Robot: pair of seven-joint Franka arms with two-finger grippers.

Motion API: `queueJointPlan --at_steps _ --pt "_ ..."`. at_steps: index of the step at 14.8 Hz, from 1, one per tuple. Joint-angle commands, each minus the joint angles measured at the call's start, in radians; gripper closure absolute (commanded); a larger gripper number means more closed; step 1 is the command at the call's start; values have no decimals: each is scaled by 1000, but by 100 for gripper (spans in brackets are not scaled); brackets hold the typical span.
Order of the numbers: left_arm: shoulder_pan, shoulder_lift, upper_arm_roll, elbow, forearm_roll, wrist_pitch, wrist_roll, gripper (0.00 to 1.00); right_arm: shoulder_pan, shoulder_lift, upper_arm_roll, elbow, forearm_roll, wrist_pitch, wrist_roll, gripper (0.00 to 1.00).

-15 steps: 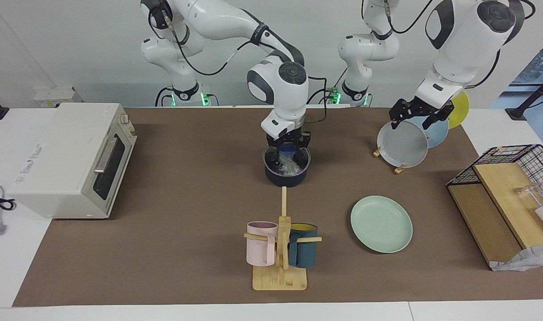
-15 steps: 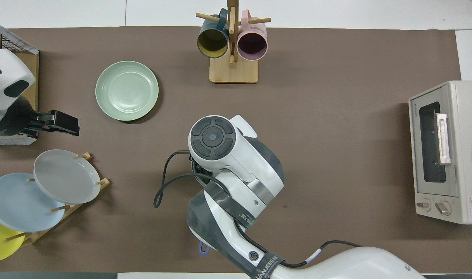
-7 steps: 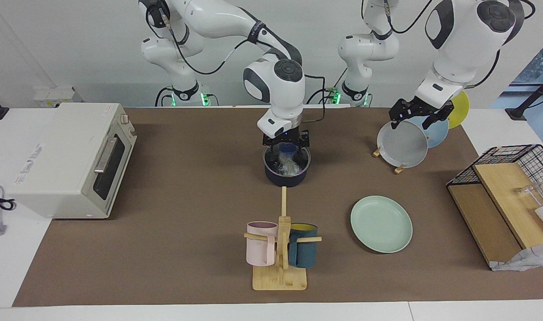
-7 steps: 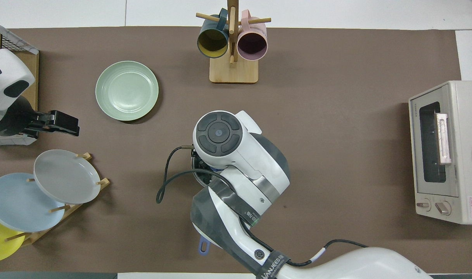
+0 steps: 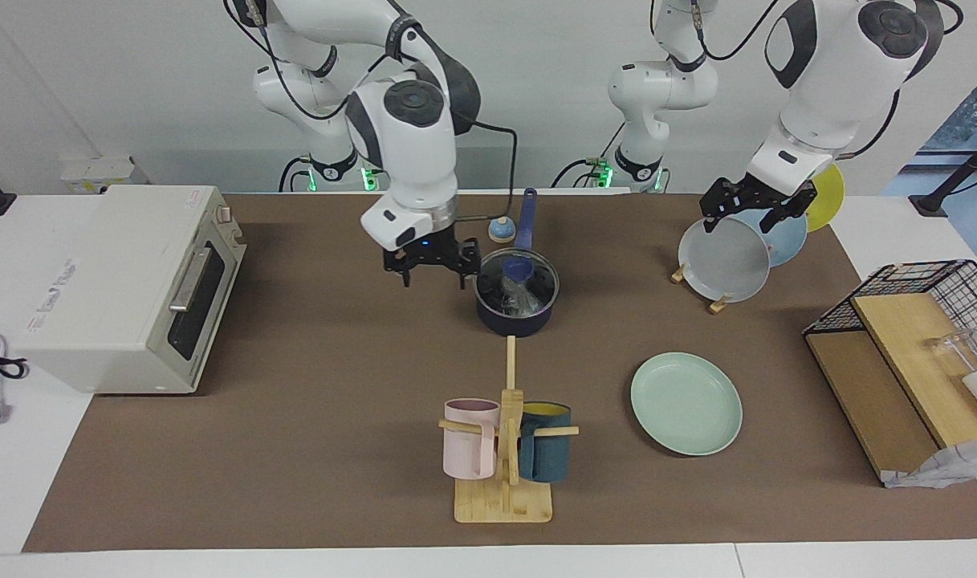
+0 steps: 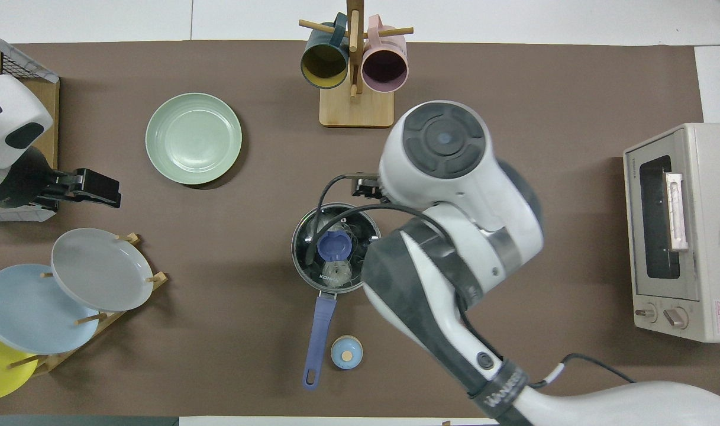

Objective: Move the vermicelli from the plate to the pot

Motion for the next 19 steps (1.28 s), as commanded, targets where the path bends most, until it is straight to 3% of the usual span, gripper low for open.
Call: queueJointPlan --at_steps 1,3,7,13,19 --pt "13 -21 -8 -14 13 6 3 0 -44 -50 -55 49 23 -119 -134 0" --pt "13 -21 -8 -13 13 6 3 0 -105 -79 -55 88 29 -197 -184 0" --pt "13 -21 -8 -12 13 6 3 0 -119 -165 -125 67 55 -294 -304 0" --pt "13 -21 -8 -14 13 6 3 0 -191 -243 -156 -50 55 -303 -400 0" --pt "13 -21 -8 -13 13 6 3 0 -202 -248 -206 -58 57 -288 -564 0"
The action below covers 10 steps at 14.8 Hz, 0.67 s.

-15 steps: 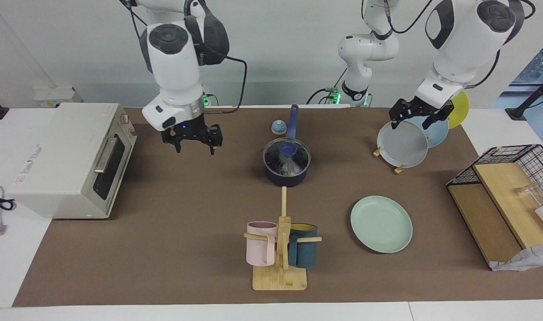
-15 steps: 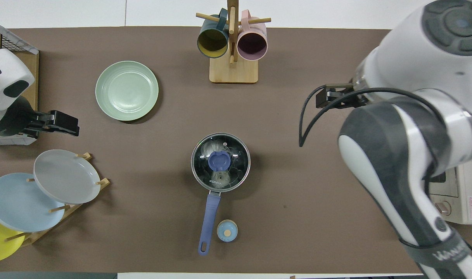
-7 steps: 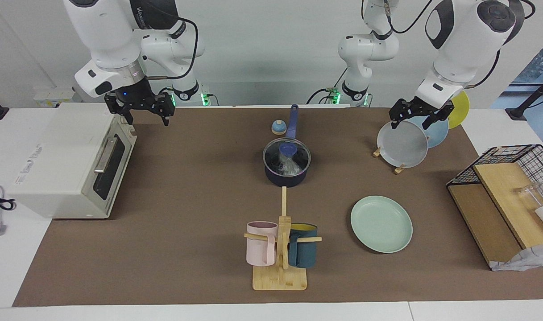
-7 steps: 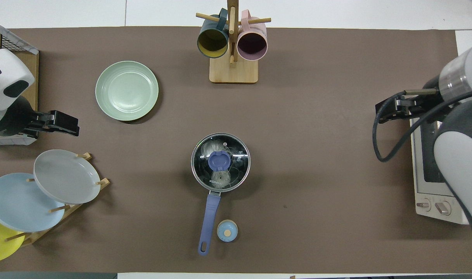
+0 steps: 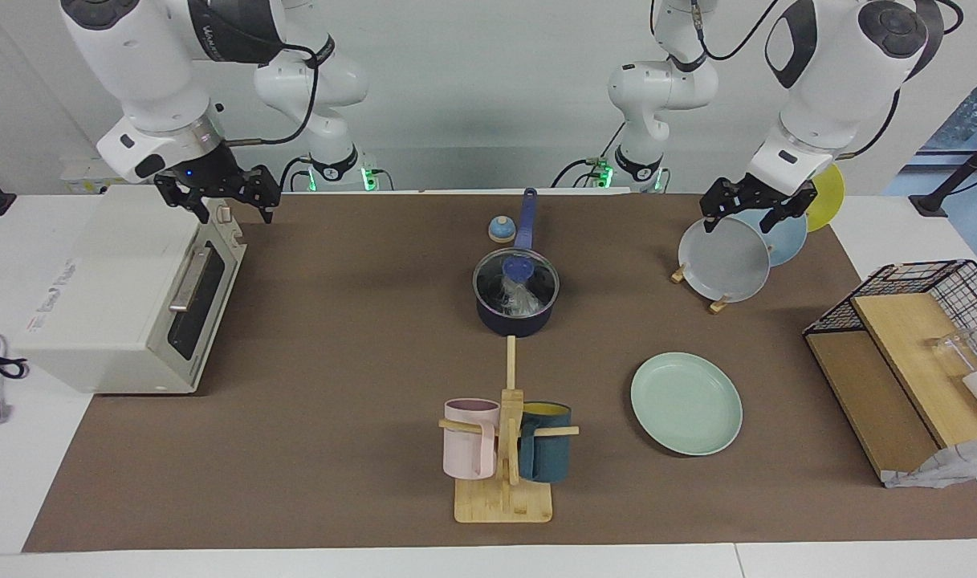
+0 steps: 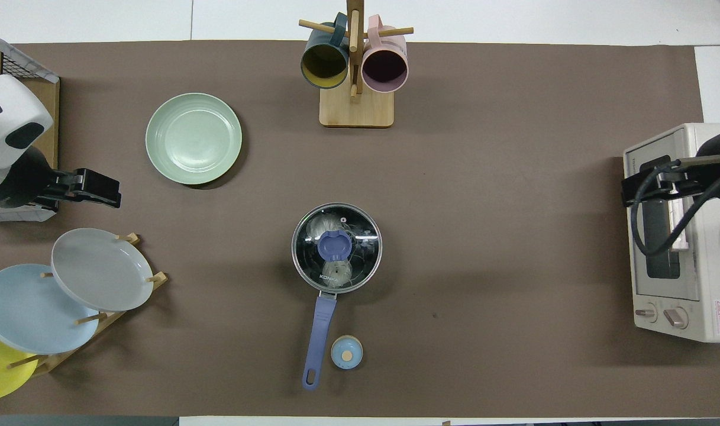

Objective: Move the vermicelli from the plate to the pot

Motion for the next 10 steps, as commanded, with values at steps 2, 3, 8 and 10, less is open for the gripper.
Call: queueJointPlan --at_steps 2,3,8,10 --pt "13 -19 -8 -14 13 6 3 0 -21 -25 0 -29 22 15 -41 0" --pt "13 -21 -8 -14 13 6 3 0 -21 -25 -9 -32 24 12 -39 0" --pt "13 -21 -8 -13 13 6 4 0 -15 -31 -17 -34 20 3 -44 0" --pt "13 -21 -8 -13 13 6 4 0 -15 -49 -17 -49 20 -54 -38 0"
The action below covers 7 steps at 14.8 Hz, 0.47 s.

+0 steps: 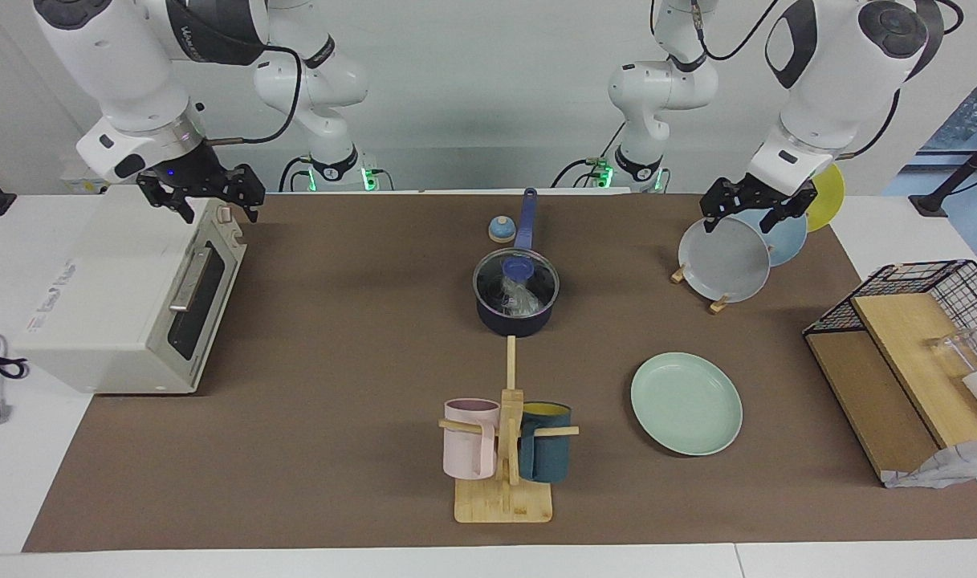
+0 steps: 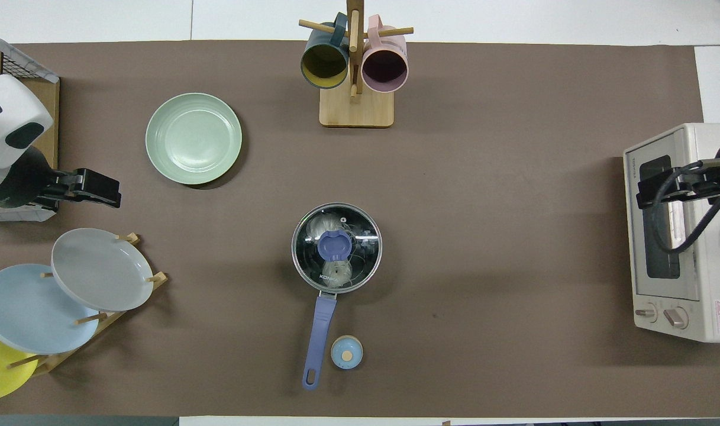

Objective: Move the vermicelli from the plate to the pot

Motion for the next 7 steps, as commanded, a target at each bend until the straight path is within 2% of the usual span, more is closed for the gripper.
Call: queueJointPlan --at_steps 1,7 --pt "13 -21 -8 -14 13 6 3 0 -7 -44 1 -45 20 -31 -23 0" --pt "13 -21 -8 -14 13 6 4 0 -68 -29 17 -30 19 34 -41 0"
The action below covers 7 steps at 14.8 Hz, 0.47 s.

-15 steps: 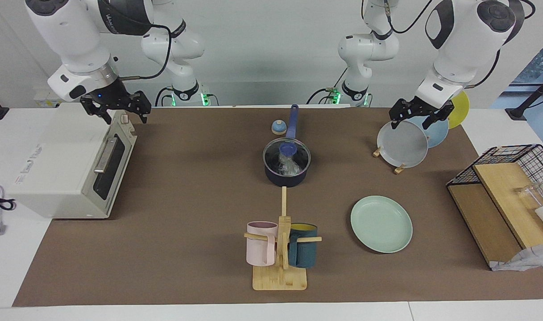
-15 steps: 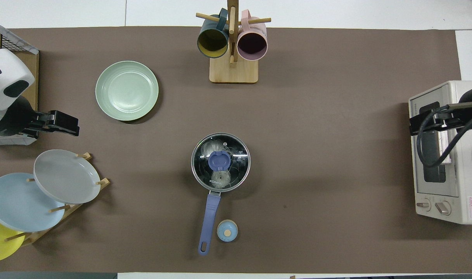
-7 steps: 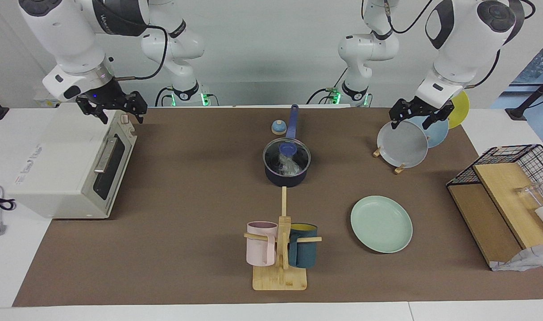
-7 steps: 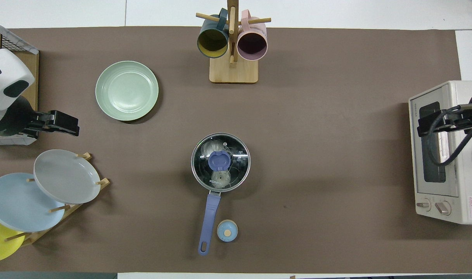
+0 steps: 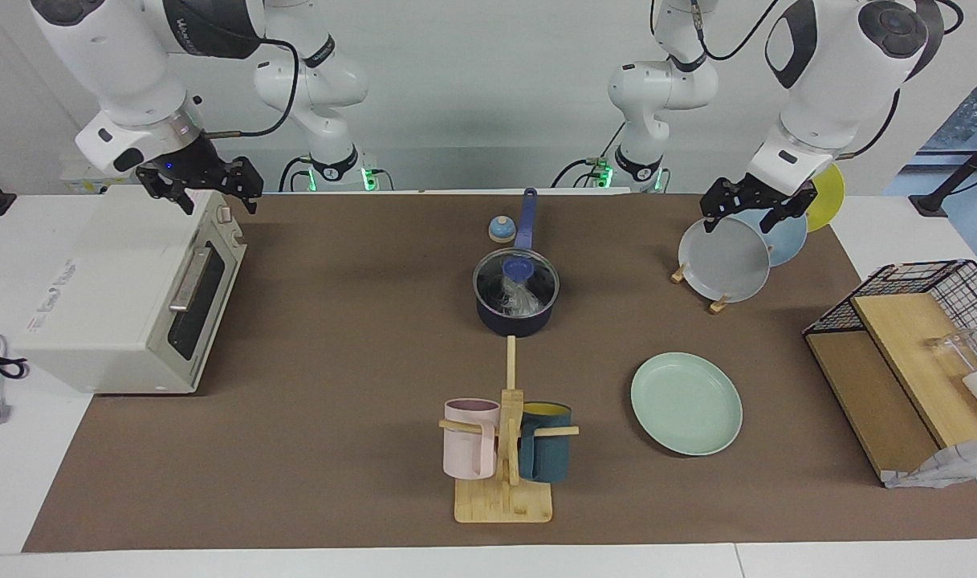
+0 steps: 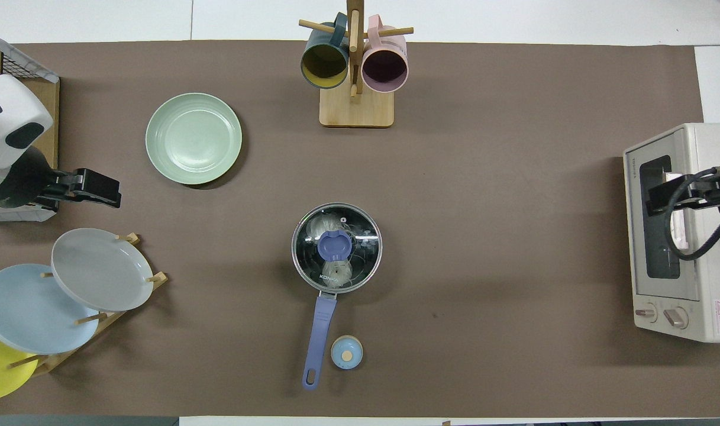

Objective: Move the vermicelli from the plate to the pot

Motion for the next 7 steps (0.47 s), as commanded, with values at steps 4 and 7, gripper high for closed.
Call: queueJointPlan --at_steps 4,7 --pt "13 -21 -8 -14 13 6 3 0 -39 -13 17 -16 22 31 -29 0" --pt "13 -21 -8 -13 13 6 3 0 -37 -16 15 -19 27 28 -28 0"
